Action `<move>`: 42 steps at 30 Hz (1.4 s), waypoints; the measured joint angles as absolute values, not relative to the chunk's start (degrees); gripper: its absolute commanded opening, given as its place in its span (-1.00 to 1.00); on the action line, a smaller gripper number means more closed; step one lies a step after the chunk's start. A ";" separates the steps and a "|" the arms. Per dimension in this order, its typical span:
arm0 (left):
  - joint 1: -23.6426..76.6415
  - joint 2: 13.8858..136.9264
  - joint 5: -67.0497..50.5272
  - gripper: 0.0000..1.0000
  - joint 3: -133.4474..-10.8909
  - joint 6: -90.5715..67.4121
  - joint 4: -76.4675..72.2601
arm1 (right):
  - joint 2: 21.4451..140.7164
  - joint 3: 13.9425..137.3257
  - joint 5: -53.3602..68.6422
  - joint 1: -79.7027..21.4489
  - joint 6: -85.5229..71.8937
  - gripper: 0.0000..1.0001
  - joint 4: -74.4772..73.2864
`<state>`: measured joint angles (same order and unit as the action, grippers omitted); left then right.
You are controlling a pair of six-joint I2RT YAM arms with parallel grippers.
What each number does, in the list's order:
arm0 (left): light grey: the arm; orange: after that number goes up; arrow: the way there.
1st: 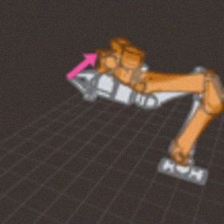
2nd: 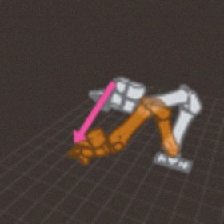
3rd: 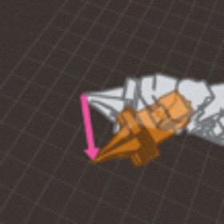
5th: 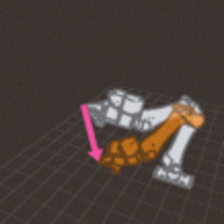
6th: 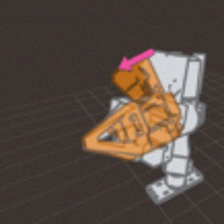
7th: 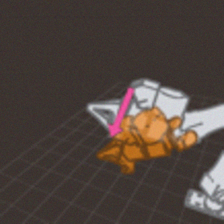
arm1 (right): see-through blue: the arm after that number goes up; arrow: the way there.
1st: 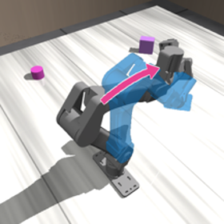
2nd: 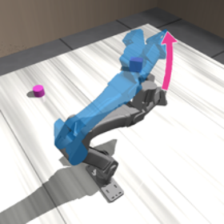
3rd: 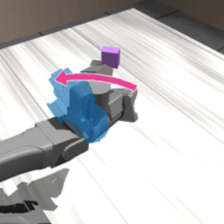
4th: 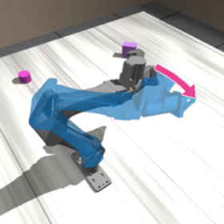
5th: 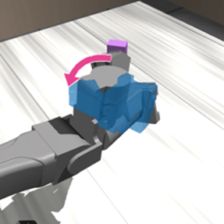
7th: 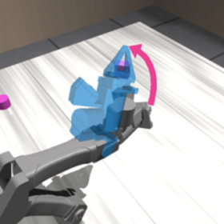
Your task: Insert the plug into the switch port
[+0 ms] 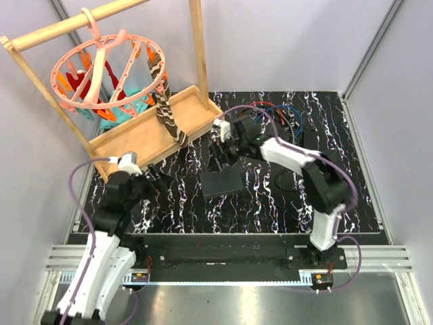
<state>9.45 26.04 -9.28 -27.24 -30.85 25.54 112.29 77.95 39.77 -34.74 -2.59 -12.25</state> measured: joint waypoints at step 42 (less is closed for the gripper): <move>33.47 70.78 -6.94 0.97 -19.51 -49.82 -15.38 | 113.69 69.45 28.38 -31.40 -26.30 0.79 -1.48</move>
<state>33.47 70.78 -6.94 -19.51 -49.82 -15.38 113.69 69.45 28.38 -31.40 -26.30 -1.48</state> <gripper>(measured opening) 0.985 0.903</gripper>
